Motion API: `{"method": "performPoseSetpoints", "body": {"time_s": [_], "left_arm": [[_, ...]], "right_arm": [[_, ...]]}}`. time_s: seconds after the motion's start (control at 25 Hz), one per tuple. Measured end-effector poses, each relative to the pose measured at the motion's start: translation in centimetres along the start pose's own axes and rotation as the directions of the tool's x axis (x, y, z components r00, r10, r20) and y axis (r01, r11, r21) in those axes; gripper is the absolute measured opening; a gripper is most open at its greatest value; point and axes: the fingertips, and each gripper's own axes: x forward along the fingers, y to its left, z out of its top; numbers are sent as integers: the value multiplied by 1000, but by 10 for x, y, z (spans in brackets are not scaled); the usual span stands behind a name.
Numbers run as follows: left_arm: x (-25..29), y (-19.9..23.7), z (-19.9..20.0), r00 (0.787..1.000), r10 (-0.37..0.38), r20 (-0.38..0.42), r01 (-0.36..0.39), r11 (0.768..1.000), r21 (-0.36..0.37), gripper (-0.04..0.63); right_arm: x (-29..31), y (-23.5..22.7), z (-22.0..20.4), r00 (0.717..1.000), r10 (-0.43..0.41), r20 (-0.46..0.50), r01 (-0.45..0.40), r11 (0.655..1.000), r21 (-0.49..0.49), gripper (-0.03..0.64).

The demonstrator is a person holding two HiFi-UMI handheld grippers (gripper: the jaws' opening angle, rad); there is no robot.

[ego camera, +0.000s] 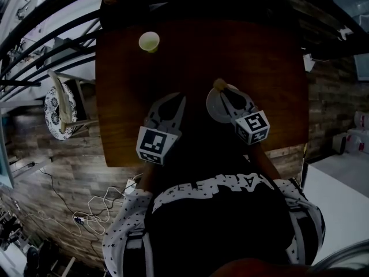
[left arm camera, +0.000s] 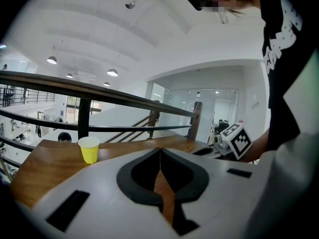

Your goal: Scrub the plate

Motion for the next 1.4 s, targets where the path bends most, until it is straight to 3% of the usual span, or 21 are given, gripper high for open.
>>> {"method": "performPoseSetpoints", "body": {"time_s": [0.52,1.4], "left_arm": [[-1,3,1,1000,21,-5,-21,1000,5,14],[-1,-1,1,1000,20,-8,-20,1000,6,14]], "right_arm": [[10,0,-16,998,32,-46,-34,999,-29,49],[13,17,-38,990,88,-107,-89,996,2,49]]}}
